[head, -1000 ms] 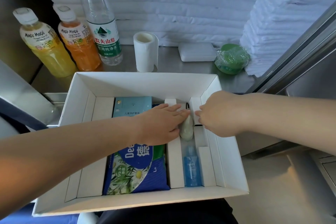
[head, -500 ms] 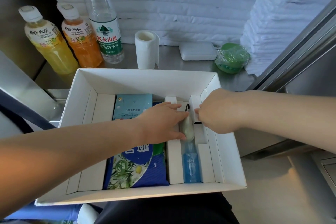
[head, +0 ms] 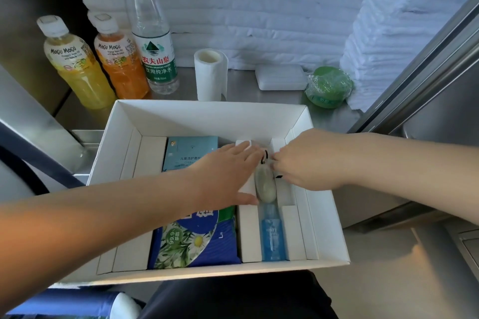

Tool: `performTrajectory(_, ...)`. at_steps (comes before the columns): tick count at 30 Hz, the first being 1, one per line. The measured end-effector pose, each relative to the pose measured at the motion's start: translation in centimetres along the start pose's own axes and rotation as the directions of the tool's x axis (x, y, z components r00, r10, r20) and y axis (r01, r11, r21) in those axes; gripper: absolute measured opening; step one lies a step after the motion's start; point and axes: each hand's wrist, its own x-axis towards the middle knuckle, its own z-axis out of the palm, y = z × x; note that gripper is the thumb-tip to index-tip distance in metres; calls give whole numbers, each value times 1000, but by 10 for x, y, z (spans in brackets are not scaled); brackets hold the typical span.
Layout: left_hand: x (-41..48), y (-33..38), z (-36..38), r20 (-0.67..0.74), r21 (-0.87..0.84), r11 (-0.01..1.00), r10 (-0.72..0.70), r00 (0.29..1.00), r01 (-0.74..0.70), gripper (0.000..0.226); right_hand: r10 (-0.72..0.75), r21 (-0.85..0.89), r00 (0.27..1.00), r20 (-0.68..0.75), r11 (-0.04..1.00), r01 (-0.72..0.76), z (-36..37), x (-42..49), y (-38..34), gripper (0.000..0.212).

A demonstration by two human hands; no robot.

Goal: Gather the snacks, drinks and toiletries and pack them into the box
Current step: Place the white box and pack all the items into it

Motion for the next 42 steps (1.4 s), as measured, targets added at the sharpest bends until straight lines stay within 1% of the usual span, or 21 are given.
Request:
performTrajectory(1,-9,-3,-9,-29,-18,1000,-21,999,20,84,23,57,990,-141,998,-15,-3,-5,4,28)
performTrajectory(2,-19,-8,-20,-92,-54,998,-32,995,27,80,57,121,951,-305,992,-20,-6,-10,7,31)
performTrajectory(3,-29,-14,-30,-189,-68,998,-23,982,11,71,93,189,880,-467,982,-4,-7,-14,11,34)
performTrajectory(4,-39,-21,-40,-267,-28,1000,-10,964,3,62,138,246,789,-599,969,18,-6,-18,16,35)
performTrajectory(5,-49,-28,-47,-327,36,999,-14,945,28,57,196,287,693,-694,958,17,-4,-19,19,34)
performTrajectory(6,-58,-38,-53,-351,76,993,-57,935,89,56,255,328,626,-737,945,2,-1,-18,23,35)
performTrajectory(7,-65,-48,-57,-334,94,982,-125,934,165,59,306,375,617,-725,927,-19,1,-15,27,43)
performTrajectory(8,-71,-56,-58,-300,96,967,-199,933,238,62,338,428,662,-669,903,-29,2,-10,29,54)
performTrajectory(10,-79,-72,-54,-250,75,933,-323,913,351,62,338,512,767,-546,859,-14,2,-1,32,69)
performTrajectory(12,-82,-83,-50,-222,20,916,-386,896,400,61,311,518,819,-483,855,-20,5,9,33,73)
performTrajectory(14,-81,-87,-50,-227,-62,912,-409,884,406,61,299,515,836,-460,857,-23,7,14,34,72)
performTrajectory(19,-80,-92,-45,-276,-118,915,-403,873,385,60,307,537,820,-484,844,0,10,18,37,67)
performTrajectory(26,-77,-98,-42,-266,-146,916,-400,877,373,61,321,590,809,-493,807,40,9,25,43,58)
performTrajectory(28,-74,-102,-44,-262,-173,911,-409,874,374,61,331,623,810,-485,781,54,2,28,48,56)
performTrajectory(29,-72,-104,-44,-252,-182,907,-417,873,380,61,347,658,804,-483,749,72,-3,31,50,56)
performTrajectory(30,-71,-105,-45,-243,-188,903,-424,873,386,60,372,701,788,-491,706,104,-9,35,52,58)
performTrajectory(32,-71,-106,-44,-242,-196,901,-427,871,386,60,452,754,704,-547,632,180,-21,47,56,57)
performTrajectory(34,-71,-105,-43,-248,-197,902,-425,871,384,60,526,751,603,-600,630,199,-35,64,61,57)
performTrajectory(35,-71,-105,-44,-250,-199,902,-424,870,382,60,546,746,576,-609,641,181,-41,73,64,59)
performTrajectory(38,-72,-106,-44,-257,-204,901,-426,868,382,60,569,745,569,-594,656,122,-57,98,76,66)
performTrajectory(42,-72,-107,-43,-267,-210,899,-431,862,384,60,564,770,607,-560,624,131,-65,122,87,72)
